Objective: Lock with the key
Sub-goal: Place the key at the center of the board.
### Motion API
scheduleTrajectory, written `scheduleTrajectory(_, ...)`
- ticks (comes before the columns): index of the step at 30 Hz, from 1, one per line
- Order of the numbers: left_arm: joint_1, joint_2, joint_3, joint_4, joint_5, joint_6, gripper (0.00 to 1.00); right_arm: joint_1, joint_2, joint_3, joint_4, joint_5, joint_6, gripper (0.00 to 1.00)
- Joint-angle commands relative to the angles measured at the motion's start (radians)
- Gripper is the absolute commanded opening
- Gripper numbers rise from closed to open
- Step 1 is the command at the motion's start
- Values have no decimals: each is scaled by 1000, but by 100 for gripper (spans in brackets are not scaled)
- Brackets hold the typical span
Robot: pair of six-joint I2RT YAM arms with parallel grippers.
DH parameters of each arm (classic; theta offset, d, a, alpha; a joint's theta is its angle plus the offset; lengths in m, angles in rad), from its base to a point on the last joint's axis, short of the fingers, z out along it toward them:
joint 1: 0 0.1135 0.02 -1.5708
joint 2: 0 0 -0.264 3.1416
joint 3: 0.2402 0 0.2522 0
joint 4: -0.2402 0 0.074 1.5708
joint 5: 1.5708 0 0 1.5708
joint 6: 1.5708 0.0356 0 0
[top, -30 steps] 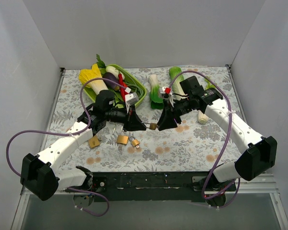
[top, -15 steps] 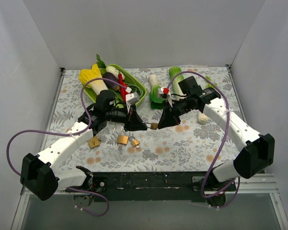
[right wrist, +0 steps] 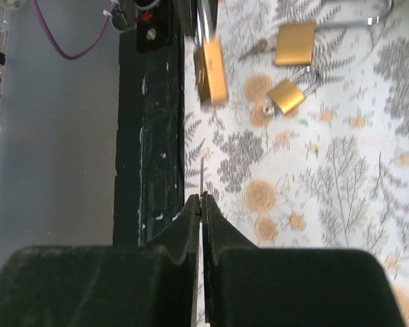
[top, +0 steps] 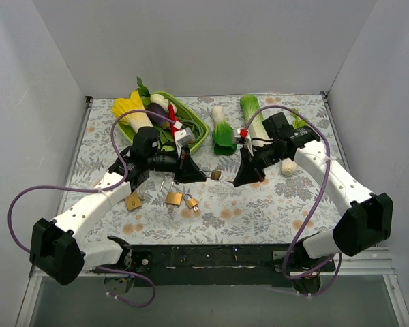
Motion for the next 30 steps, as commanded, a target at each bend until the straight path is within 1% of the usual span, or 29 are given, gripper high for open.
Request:
scheduleTrajectory(1, 48, 2, 12, 50, 23, 12, 0, -114, -31, -70, -169, -3, -107, 1)
scheduleTrajectory(3, 56, 11, 14, 52, 26, 18, 0, -169, -28, -90, -224, 6, -147, 1)
scheduleTrajectory(4, 56, 18, 14, 52, 27, 24, 0, -236, -23, -110, -238, 26, -176, 1)
scheduleTrajectory(6, 56, 21, 14, 53, 26, 27, 0, -328, -8, -125, -264, 37, -188, 1)
scheduleTrajectory(7, 57, 21, 14, 55, 26, 29, 0, -444, -2, -139, -266, 50, -195, 1)
scheduleTrajectory(9, 56, 24, 15, 55, 23, 30, 0, -575, 21, -148, -261, 78, -182, 1)
scheduleTrajectory(10, 57, 24, 15, 57, 21, 32, 0, -700, 30, -154, -247, 93, -175, 1)
scheduleTrajectory(12, 57, 25, 14, 61, 13, 33, 0, -819, 47, -182, -217, 162, -147, 1)
scheduleTrajectory(13, 57, 24, 15, 63, 12, 35, 0, -925, 52, -193, -194, 196, -138, 1)
scheduleTrajectory(14, 57, 24, 14, 63, 4, 36, 0, -973, 55, -215, -130, 264, -120, 1)
scheduleTrajectory(15, 56, 25, 14, 66, 3, 35, 0, -1016, 58, -228, -90, 300, -101, 1)
scheduleTrajectory(16, 57, 27, 11, 67, 1, 35, 0, -1086, 61, -245, -41, 332, -89, 1)
scheduleTrajectory(17, 57, 30, 7, 69, 0, 33, 0, -1105, 63, -258, 37, 398, -83, 1)
scheduleTrajectory(19, 57, 36, 3, 72, 1, 35, 0, -1123, 61, -320, 134, 461, -32, 1)
scheduleTrajectory(20, 57, 38, -3, 73, 3, 35, 0, -1124, 52, -341, 230, 515, 0, 1)
scheduleTrajectory(21, 57, 38, -3, 81, 0, 32, 0, -1124, 47, -386, 262, 529, 34, 1)
scheduleTrajectory(25, 56, 28, -5, 81, -8, 33, 0, -1124, 44, -446, 383, 583, 84, 1)
scheduleTrajectory(27, 56, 25, -8, 77, -10, 35, 0, -1124, 53, -463, 424, 589, 92, 1)
scheduleTrajectory(30, 56, 31, -8, 72, -8, 43, 0, -1117, 76, -478, 441, 578, 98, 1)
